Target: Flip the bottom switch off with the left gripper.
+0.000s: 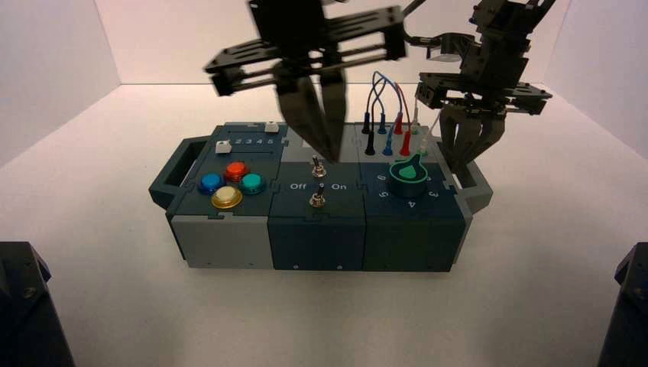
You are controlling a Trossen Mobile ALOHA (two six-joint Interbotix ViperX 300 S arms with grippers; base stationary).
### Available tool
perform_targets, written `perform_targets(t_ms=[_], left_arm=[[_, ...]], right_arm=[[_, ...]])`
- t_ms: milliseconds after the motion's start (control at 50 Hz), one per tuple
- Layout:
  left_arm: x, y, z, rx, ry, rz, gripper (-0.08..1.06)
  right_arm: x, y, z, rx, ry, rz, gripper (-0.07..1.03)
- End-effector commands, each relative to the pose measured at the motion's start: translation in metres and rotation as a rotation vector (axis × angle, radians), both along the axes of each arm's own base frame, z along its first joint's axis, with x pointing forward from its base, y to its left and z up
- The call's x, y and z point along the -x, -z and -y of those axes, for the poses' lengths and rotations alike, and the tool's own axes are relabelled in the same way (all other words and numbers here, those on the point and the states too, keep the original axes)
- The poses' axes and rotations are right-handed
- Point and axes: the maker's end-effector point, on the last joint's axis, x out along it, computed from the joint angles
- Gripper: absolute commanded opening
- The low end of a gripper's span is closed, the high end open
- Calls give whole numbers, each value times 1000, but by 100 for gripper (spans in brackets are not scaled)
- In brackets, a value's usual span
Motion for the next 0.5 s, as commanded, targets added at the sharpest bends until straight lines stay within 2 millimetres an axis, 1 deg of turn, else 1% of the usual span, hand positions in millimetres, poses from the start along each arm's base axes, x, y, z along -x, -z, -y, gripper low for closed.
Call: perform_targets(t_ms=[20, 80, 120, 220, 240, 500], left_arm=[[-3, -13, 23, 35, 19, 15, -3], [-3, -12, 25, 32, 21, 13, -3], [0, -6, 27, 18, 24, 5, -3], [2, 1, 27, 0, 28, -3, -3], [3, 6, 24, -15, 28, -11, -3], [4, 14, 19, -33, 32, -11, -3]], right_arm=[[-4, 0, 6, 5, 6, 8, -2], [-4, 0, 6, 6, 6, 6, -2], [-4, 0, 6, 6, 4, 5, -2], [-3, 0, 6, 6, 1, 5, -2], [-4, 0, 6, 6, 0, 7, -2], [-2, 0, 5, 6, -4, 4, -2]])
